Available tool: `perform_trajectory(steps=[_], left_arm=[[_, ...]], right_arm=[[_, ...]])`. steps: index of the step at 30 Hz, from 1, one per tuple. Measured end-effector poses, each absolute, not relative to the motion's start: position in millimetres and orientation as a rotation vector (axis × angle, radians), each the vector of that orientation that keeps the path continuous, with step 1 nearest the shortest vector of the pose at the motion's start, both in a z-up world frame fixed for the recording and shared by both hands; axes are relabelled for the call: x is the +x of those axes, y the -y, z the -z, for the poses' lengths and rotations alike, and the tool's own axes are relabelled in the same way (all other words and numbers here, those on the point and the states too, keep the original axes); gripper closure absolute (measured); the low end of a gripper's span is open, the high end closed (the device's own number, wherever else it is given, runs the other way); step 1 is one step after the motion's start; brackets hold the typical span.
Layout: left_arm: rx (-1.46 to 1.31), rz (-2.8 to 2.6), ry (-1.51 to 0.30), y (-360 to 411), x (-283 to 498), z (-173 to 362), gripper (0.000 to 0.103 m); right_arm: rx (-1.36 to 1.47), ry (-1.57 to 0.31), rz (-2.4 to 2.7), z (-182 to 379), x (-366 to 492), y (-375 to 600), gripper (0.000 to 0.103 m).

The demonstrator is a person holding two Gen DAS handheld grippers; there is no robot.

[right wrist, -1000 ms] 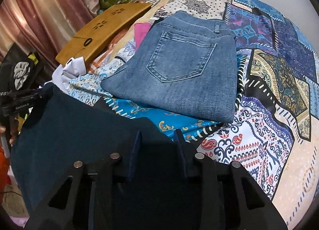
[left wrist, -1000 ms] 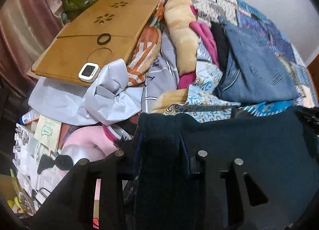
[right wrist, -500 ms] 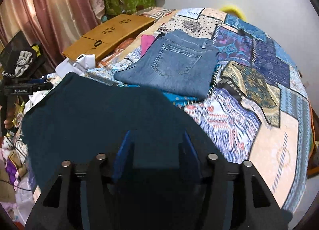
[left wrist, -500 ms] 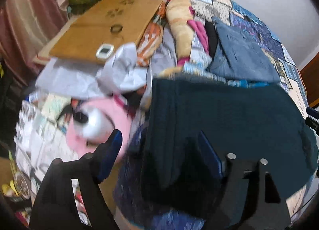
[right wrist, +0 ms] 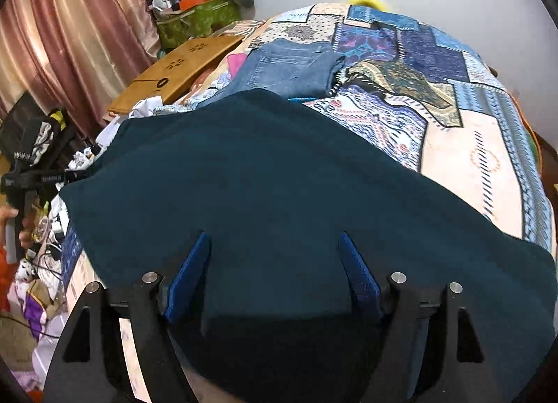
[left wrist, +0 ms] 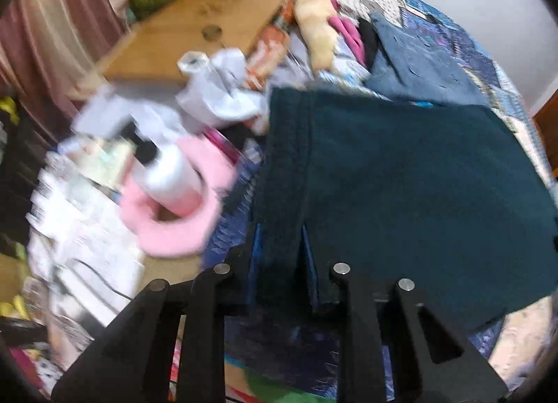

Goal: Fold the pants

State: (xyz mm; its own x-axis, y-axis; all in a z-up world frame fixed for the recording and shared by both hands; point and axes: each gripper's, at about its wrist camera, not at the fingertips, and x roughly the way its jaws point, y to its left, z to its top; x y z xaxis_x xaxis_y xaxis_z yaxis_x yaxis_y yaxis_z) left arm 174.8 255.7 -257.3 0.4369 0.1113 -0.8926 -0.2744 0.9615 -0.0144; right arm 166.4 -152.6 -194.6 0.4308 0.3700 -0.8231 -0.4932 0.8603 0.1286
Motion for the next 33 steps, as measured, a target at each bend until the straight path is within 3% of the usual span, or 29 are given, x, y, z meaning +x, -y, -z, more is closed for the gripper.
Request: perform_trajectory(steps=[8,11,15,19,26,33], left_arm=[[-0.013,-0.276,-1.158,-234,187,267,0.079],[0.021,-0.273,-1.132,-222,188,250,0.075],[0.012,-0.265,-1.062,-207,193,217,0.039],[-0.002,-0.236,-0.986,-177,207,184,0.026],[-0.011,-0.128,-0.968,-102,241,168,0.024],[0.073,-0.040,-1.017,-29,262,190,0.024]], right_arm=[[-0.090,-1.012,-0.427,199,150,224,0.029],[-0.066,-1.037,-0.304,202,148,274,0.029],[-0.004,-1.029,-0.170,195,144,339,0.029],[0.091,-0.968,-0.064,180,142,404,0.029],[0.155,-0.922,0.065,177,159,486,0.029],[0.214,-1.002,0.188,223,178,559,0.029]])
